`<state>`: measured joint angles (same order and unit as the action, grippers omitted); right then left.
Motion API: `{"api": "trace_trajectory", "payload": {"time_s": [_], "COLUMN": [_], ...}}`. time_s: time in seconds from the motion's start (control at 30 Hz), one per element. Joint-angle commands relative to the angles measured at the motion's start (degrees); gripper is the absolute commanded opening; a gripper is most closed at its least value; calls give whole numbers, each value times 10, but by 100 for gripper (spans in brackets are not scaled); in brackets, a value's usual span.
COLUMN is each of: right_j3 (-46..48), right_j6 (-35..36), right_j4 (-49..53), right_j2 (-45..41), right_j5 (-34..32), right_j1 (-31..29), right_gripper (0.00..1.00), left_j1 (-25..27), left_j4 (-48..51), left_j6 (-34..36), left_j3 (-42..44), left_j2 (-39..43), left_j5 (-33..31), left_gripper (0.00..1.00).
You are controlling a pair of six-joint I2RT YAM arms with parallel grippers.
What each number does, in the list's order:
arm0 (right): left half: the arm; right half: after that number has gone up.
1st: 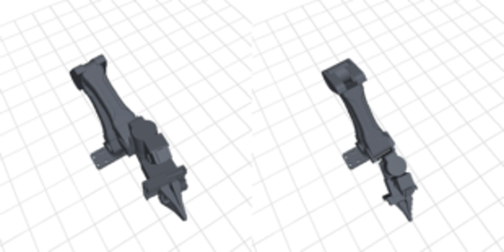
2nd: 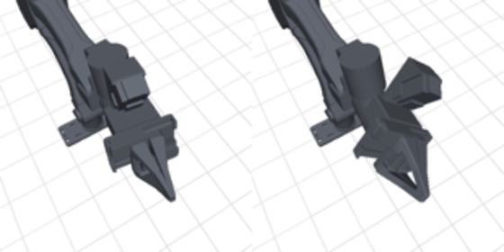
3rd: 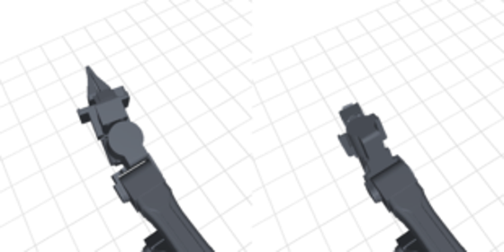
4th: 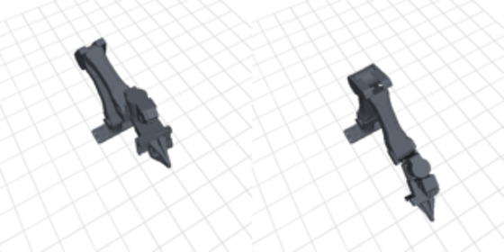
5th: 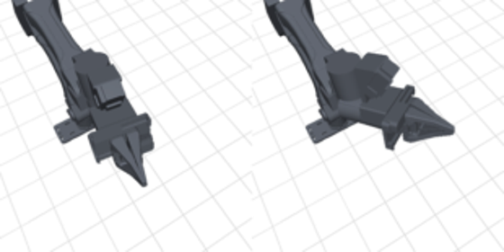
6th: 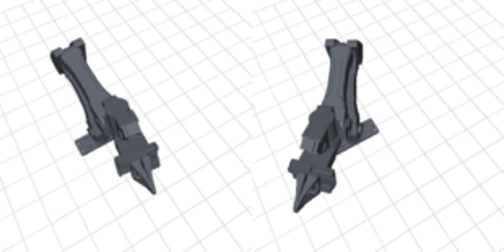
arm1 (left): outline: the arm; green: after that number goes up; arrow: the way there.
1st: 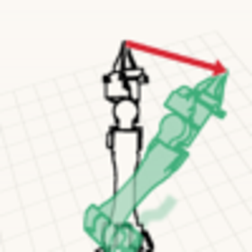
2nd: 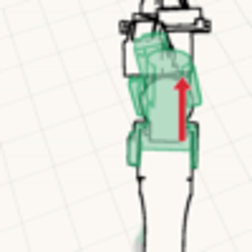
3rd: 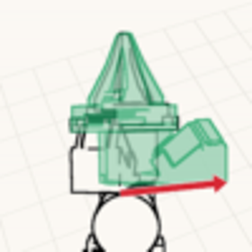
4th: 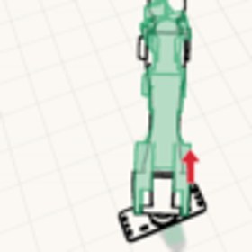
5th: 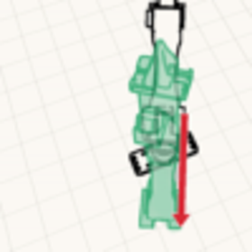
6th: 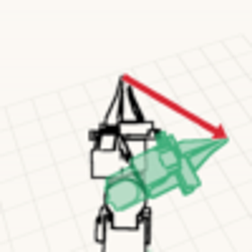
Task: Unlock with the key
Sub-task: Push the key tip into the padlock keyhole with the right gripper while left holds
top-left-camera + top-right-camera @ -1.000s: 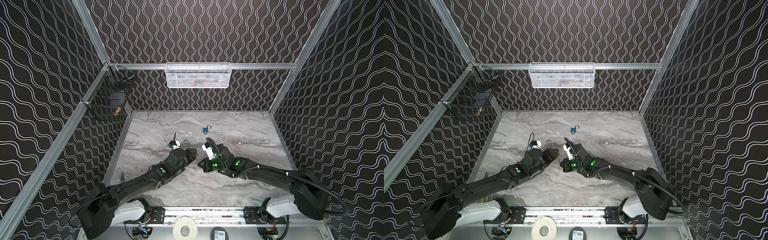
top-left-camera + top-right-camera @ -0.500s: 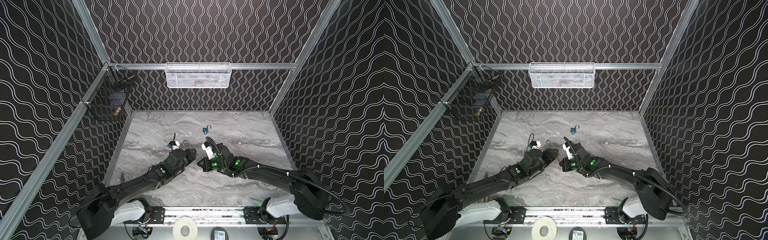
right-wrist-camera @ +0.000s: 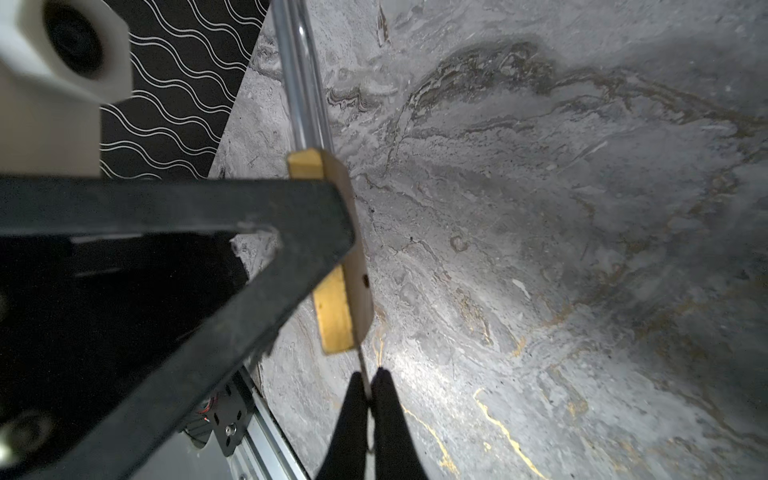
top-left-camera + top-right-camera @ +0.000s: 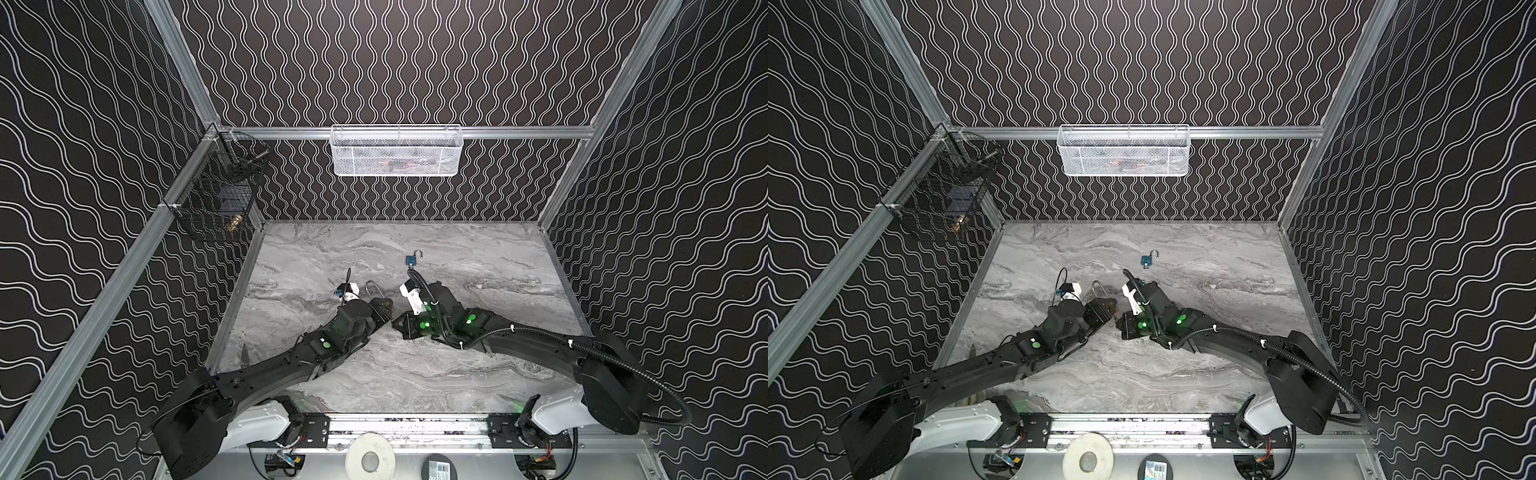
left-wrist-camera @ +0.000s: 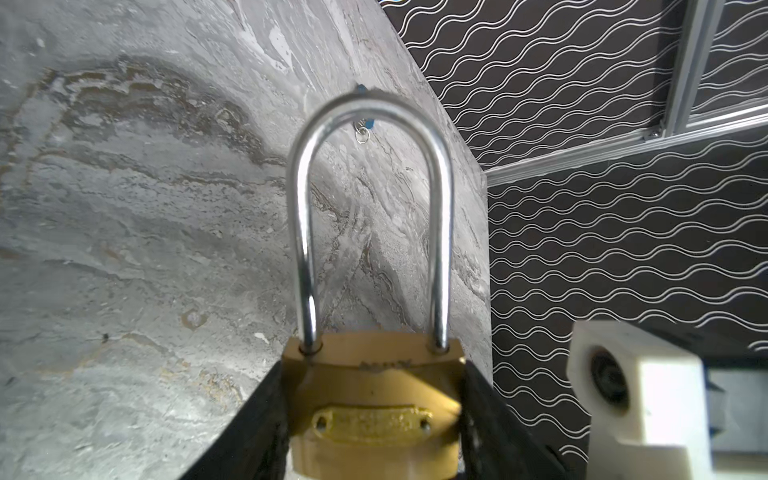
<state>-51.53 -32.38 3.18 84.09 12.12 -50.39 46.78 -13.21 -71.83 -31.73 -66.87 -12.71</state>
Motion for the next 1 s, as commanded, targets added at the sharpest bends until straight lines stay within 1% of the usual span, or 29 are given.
{"api": "trace_trajectory", "payload": {"time_s": [0.0,0.13,0.23,0.57,0.7,0.9,0.97], "right_j3": [-15,-18,-17,-28,8,40,45], "right_j6": [-12,-26,-36,-34,-29,-25,-26], "right_j4": [0,1,-7,-7,-75,-124,-129], "right_j2": [3,7,10,9,-13,-35,-41], "right_j5": [-15,-22,-21,-34,4,46,49], "right_j1": [0,0,0,1,4,7,7], "right_gripper": [0,0,0,0,0,0,0], "left_j1": [9,34,48,59,58,56,55], "left_j4": [-58,-78,-95,-125,-161,-189,-199], "left_j6": [6,19,27,26,37,72,76], "left_j3": [10,21,25,36,54,72,81], "left_j2": [1,6,7,-2,6,36,46], "left_j5": [-11,-56,-76,-69,-61,-51,-49], "left_gripper": [24,24,24,22,22,20,20]}}
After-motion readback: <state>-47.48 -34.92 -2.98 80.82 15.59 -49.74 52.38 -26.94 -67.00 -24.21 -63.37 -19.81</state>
